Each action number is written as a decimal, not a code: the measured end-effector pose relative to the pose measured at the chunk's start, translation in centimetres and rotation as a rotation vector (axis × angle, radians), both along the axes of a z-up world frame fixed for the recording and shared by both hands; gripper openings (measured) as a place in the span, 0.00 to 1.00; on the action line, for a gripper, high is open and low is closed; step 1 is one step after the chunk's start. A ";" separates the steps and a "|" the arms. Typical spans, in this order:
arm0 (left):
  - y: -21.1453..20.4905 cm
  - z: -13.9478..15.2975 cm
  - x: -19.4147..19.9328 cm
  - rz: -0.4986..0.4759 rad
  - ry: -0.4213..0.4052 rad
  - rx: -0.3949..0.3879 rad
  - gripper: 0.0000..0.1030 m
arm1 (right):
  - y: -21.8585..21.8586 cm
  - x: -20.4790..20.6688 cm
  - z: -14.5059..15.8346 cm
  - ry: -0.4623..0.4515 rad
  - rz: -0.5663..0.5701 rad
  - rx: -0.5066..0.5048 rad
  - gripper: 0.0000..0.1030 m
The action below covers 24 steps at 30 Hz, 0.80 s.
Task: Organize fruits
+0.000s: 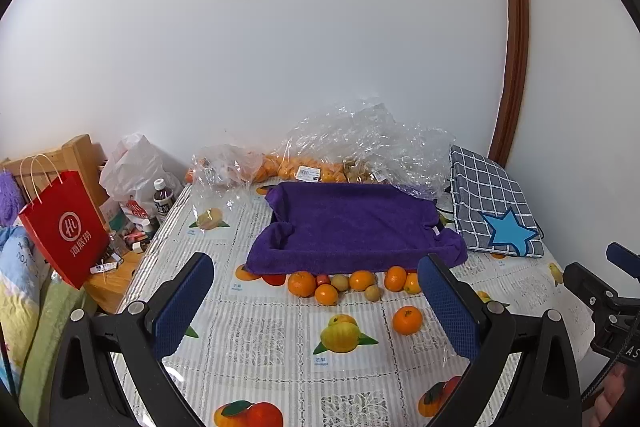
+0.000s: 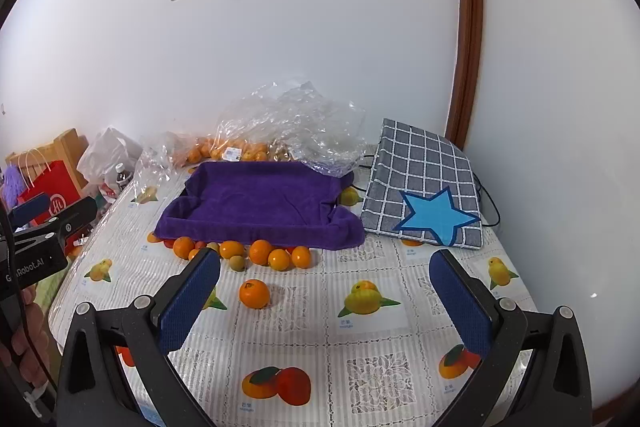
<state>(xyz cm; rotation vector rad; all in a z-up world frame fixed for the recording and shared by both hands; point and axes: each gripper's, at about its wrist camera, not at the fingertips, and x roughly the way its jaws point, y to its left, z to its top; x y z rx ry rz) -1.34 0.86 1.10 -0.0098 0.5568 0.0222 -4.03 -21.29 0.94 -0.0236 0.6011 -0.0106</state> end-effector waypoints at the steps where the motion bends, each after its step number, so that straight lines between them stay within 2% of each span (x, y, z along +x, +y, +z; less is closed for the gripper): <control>1: 0.0 0.0 0.0 -0.001 -0.001 0.001 1.00 | 0.0 0.0 0.0 0.000 -0.003 0.001 1.00; 24: 0.7 -0.2 -1.0 0.005 -0.020 -0.009 1.00 | 0.7 -0.3 0.5 -0.004 0.006 -0.013 1.00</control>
